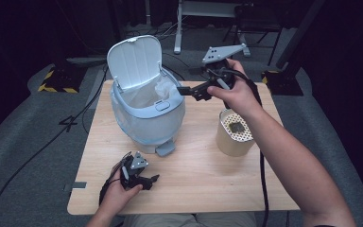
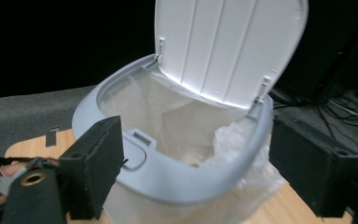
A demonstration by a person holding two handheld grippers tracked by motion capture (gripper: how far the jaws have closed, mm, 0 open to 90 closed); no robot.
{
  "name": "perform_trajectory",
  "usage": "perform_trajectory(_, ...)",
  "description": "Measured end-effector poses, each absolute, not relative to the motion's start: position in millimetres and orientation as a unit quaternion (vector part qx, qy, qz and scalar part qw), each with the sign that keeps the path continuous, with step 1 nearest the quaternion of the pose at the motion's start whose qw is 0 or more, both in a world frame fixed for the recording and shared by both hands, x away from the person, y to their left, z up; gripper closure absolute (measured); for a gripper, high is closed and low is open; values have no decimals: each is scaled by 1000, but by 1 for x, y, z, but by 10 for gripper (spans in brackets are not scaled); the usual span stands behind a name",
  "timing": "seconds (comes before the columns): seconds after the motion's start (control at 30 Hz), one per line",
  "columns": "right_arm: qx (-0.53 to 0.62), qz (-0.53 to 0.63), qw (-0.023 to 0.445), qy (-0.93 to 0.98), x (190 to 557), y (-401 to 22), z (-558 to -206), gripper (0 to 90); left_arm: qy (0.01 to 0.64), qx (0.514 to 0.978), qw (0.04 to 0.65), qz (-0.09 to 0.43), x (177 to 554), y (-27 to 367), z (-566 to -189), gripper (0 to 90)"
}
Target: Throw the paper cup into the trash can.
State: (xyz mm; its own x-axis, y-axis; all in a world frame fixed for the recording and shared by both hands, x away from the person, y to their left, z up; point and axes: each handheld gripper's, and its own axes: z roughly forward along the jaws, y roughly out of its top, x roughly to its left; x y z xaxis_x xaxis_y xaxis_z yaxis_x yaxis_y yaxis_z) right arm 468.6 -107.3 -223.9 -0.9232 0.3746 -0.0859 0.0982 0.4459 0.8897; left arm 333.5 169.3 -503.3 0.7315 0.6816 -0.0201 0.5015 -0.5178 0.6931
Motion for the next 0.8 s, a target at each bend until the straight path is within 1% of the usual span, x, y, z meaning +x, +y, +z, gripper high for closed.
perform_trajectory(0.17, 135, 494, 145, 847, 446, -138, -225, 208, 354, 857, 350, 133, 331, 174, -503, 200)
perform_trajectory(0.2, 135, 494, 145, 847, 446, -138, -225, 208, 354, 857, 350, 133, 331, 174, -503, 200)
perform_trajectory(0.37, 160, 482, 148, 849, 429, -175, -236, 215, 355, 857, 349, 132, 329, 176, -504, 178)
perform_trajectory(0.4, 160, 482, 148, 849, 429, -175, -236, 215, 355, 857, 349, 132, 329, 176, -504, 175)
perform_trajectory(0.43, 170, 480, 151, 847, 423, -189, -240, 219, 357, 857, 348, 132, 329, 177, -504, 171)
perform_trajectory(0.47, 170, 480, 151, 847, 423, -189, -240, 219, 357, 857, 348, 132, 329, 177, -504, 170)
perform_trajectory(0.5, 180, 477, 154, 846, 417, -201, -244, 221, 356, 857, 348, 132, 329, 177, -504, 169)
perform_trajectory(0.73, 197, 474, 155, 844, 402, -230, -262, 220, 356, 857, 347, 133, 329, 177, -504, 163)
perform_trajectory(0.77, 202, 465, 157, 848, 396, -240, -271, 221, 358, 857, 347, 132, 329, 177, -504, 160)
perform_trajectory(0.8, 202, 465, 157, 848, 396, -240, -271, 221, 359, 857, 346, 133, 329, 177, -504, 160)
